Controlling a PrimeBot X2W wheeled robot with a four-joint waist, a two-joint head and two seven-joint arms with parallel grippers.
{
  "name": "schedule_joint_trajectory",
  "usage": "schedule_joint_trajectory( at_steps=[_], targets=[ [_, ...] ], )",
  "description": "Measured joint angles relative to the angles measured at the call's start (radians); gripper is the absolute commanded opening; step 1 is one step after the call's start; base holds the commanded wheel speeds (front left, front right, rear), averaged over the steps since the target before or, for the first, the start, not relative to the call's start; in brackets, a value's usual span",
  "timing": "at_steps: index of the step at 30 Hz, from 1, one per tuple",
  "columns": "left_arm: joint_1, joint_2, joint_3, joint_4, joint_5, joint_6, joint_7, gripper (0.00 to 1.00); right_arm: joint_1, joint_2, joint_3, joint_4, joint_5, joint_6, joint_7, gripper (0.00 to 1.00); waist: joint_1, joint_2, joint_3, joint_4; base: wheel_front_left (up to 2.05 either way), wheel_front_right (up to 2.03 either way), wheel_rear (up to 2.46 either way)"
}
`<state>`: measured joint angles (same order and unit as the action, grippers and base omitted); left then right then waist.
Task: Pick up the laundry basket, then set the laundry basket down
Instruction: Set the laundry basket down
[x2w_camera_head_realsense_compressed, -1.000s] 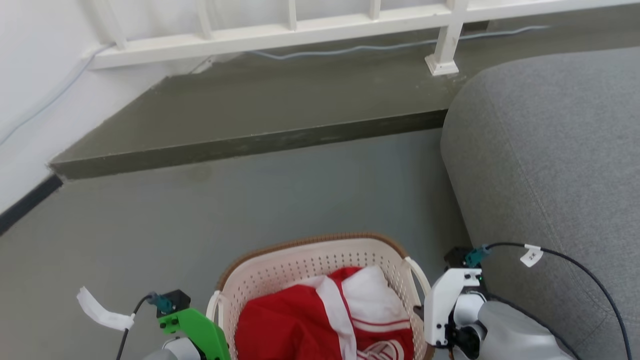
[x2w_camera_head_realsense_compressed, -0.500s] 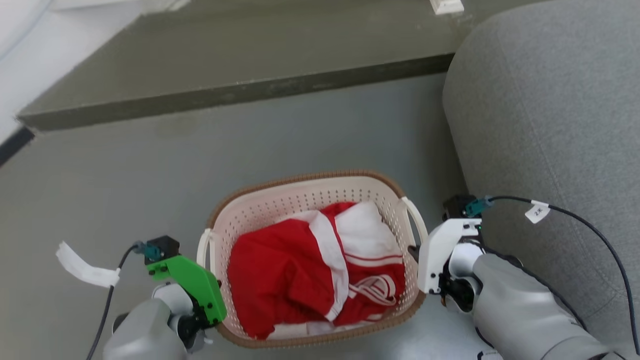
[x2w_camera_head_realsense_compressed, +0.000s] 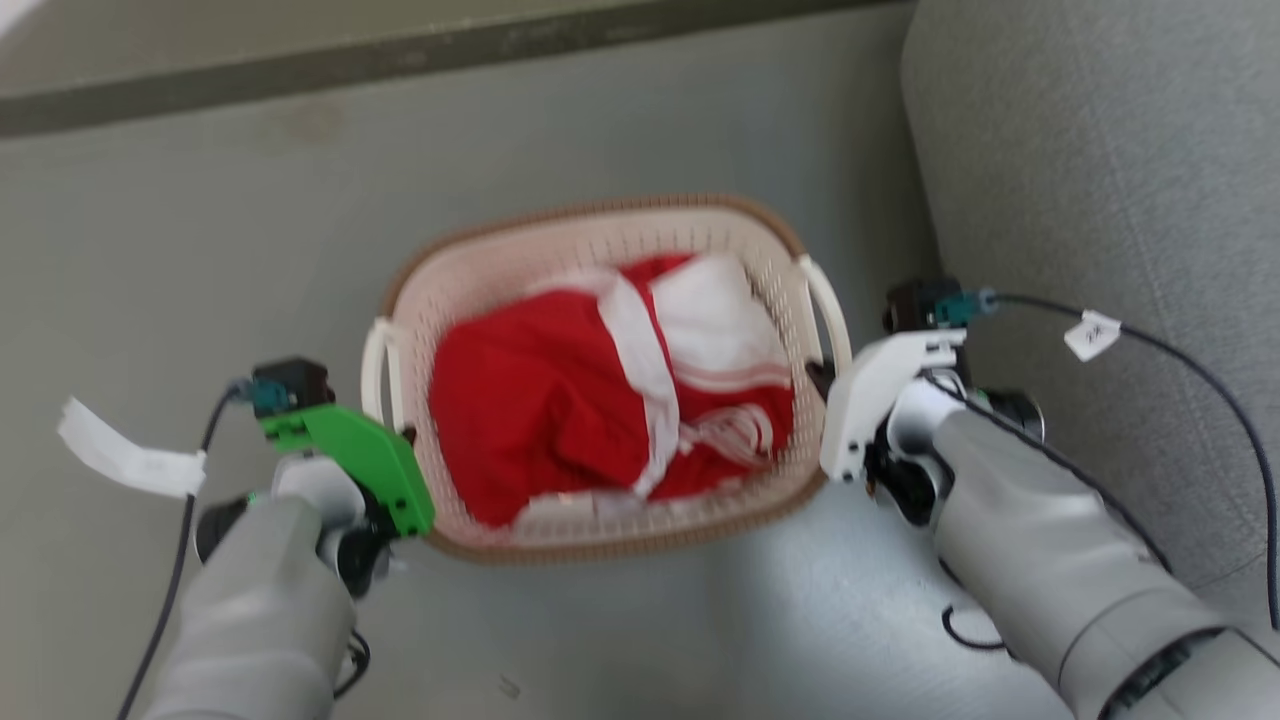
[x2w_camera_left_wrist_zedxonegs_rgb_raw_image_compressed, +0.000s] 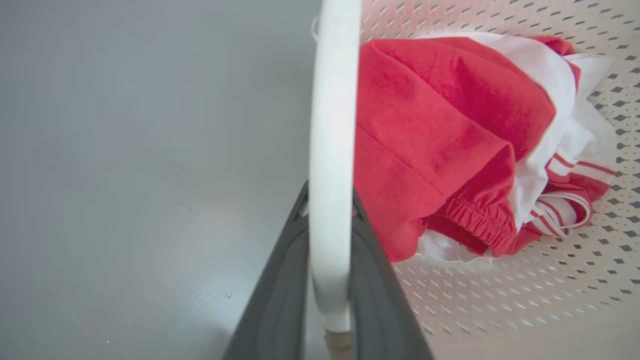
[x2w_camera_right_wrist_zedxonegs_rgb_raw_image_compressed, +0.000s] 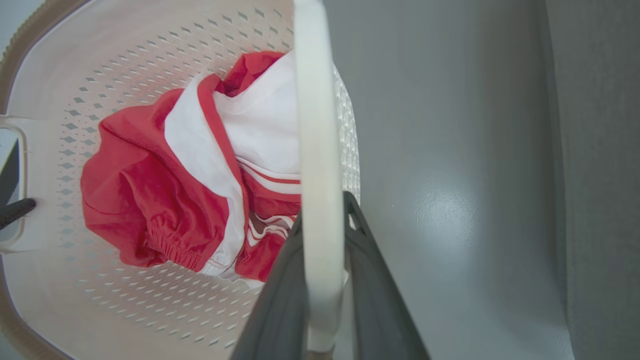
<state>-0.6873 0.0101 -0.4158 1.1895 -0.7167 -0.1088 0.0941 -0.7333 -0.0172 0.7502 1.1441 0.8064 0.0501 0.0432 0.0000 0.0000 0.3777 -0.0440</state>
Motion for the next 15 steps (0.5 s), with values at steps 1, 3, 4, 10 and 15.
schedule_joint_trajectory(
  at_steps=[1, 3, 4, 10, 15],
  targets=[
    [-0.011, 0.003, 0.000, -0.003, 0.002, 0.000, -0.008, 0.00, -0.011, 0.000, 0.000, -0.003, -0.003, -0.006, -0.012, 0.00, 0.0000, 0.0000, 0.013, -0.001, 0.00, 0.00, 0.00],
    [-0.034, 0.008, -0.002, -0.010, 0.010, 0.005, -0.028, 0.00, -0.037, 0.002, 0.000, -0.007, -0.012, -0.010, -0.035, 0.00, 0.0000, 0.0000, 0.039, -0.001, 0.00, 0.00, 0.00],
    [-0.045, 0.010, -0.003, -0.013, 0.010, 0.008, -0.034, 0.00, -0.049, 0.002, -0.001, -0.010, -0.016, -0.013, -0.046, 0.00, 0.0000, 0.0000, 0.052, -0.002, 0.00, 0.00, 0.00],
    [-0.105, 0.020, -0.009, -0.032, 0.032, 0.012, -0.070, 0.00, -0.109, 0.001, -0.003, -0.017, -0.023, -0.029, -0.089, 0.00, 0.0001, 0.0000, 0.143, -0.003, 0.00, 0.00, 0.00],
    [-0.146, 0.024, -0.011, -0.037, 0.043, 0.018, -0.094, 0.00, -0.148, 0.001, -0.003, -0.017, -0.026, -0.036, -0.108, 0.00, 0.0001, 0.0000, 0.208, 0.000, 0.00, 0.00, 0.00]
  ],
)
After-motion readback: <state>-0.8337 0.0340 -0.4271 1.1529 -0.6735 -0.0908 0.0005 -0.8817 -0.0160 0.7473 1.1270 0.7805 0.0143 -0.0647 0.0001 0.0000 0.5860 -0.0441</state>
